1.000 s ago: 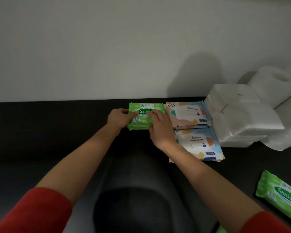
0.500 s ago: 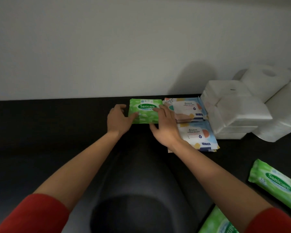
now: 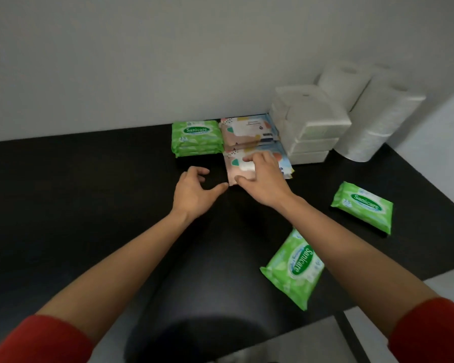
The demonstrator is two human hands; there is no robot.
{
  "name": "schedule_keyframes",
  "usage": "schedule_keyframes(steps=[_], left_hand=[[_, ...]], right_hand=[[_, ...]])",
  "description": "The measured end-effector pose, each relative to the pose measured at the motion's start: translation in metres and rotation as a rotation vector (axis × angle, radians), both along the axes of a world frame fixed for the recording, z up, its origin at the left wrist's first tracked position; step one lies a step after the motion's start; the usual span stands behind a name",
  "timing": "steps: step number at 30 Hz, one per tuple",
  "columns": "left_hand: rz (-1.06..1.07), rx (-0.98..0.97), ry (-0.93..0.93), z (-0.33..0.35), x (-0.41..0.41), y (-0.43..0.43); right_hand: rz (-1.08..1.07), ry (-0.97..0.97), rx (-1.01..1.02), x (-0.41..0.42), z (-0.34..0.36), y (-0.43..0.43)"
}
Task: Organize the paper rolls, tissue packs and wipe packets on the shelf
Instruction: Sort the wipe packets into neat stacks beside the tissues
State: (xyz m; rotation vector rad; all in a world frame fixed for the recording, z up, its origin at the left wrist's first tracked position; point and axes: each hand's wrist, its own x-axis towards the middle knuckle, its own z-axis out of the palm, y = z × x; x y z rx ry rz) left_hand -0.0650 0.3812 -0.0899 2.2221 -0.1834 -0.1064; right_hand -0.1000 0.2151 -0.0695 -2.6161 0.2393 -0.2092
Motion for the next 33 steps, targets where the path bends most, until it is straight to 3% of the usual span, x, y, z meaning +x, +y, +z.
schedule_keyframes(steps=[10, 20, 28, 33], left_hand=[[-0.087, 0.039, 0.16, -0.013, -0.089, -0.049], [-0.214, 0.09, 0.346, -0.02, -0.134, -0.068], [-0.284, 0.142, 0.35, -0.019, -0.14, -0.072], [-0.255, -0.032, 0.484, -0.022, -0.133, -0.068]], right_hand=[[-0.019, 0.316, 0.0, -0.094, -0.012, -0.056], [-0.094, 0.636, -0.106, -0.131, -0.021, -0.076], [-0.17, 0.564, 0.135, -0.134, -0.031, -0.073], [-0.282, 0.492, 0.529, -0.129, -0.032, -0.074]])
